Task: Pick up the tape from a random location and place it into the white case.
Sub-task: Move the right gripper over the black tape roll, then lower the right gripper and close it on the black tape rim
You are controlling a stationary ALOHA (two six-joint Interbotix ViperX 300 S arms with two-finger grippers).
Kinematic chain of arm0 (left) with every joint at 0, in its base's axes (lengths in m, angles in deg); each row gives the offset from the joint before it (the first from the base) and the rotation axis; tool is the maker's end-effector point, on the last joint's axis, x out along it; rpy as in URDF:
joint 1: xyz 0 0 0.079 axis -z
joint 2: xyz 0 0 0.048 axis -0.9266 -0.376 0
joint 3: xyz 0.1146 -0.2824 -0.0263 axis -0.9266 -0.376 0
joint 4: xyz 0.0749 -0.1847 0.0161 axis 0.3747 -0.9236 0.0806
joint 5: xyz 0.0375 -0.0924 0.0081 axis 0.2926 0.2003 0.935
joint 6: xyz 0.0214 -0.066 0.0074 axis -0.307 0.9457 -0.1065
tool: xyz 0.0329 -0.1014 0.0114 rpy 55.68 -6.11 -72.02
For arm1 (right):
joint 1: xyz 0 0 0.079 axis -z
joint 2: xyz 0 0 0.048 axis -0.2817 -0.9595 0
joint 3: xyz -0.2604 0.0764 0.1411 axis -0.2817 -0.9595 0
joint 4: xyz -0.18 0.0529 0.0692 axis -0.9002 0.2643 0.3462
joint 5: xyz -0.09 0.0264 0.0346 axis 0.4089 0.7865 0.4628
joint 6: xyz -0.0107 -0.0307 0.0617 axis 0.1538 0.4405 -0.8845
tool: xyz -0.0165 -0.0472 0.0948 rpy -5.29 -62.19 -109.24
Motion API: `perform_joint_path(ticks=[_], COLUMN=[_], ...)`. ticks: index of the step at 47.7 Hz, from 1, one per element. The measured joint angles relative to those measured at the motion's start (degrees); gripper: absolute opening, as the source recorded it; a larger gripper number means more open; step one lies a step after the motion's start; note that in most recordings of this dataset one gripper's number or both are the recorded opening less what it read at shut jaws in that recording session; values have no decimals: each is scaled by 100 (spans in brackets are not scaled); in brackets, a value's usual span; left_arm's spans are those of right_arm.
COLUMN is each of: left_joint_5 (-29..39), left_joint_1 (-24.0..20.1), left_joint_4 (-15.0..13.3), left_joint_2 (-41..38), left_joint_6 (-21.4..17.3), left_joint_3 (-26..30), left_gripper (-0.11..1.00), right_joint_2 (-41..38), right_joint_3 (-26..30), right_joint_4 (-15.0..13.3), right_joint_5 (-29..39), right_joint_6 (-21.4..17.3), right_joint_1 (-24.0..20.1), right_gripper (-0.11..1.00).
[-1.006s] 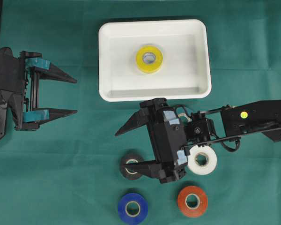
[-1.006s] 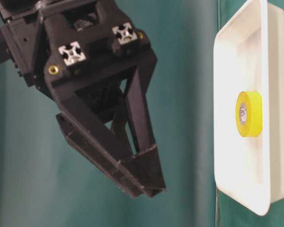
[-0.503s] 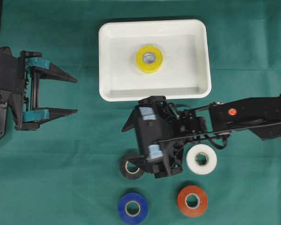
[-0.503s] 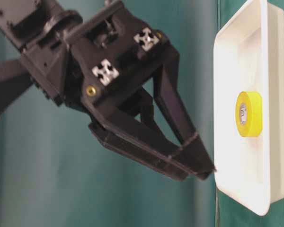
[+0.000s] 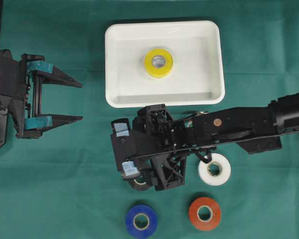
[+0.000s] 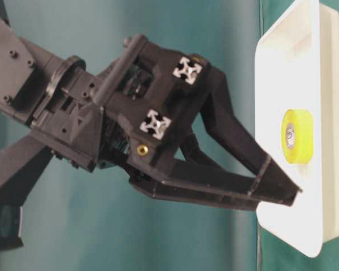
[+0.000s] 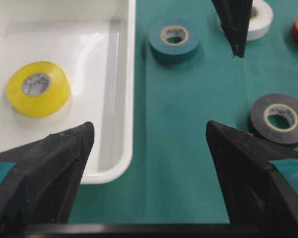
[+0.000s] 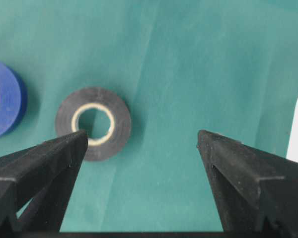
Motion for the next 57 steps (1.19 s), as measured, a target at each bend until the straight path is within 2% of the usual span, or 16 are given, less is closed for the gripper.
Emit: perform_joint_path(ticks=[57], left_joint_5=[0], left_joint_1=[9], left_joint_4=[9], left_joint_2=[0], left_joint_6=[0], left_joint_3=[0], left_gripper=[90], right_joint_2=[-18], right_joint_3=[62], right_joint_4=[-26], right_joint_5=[88], right_joint_6=[-26], right_joint_1=[0], right_gripper=[92])
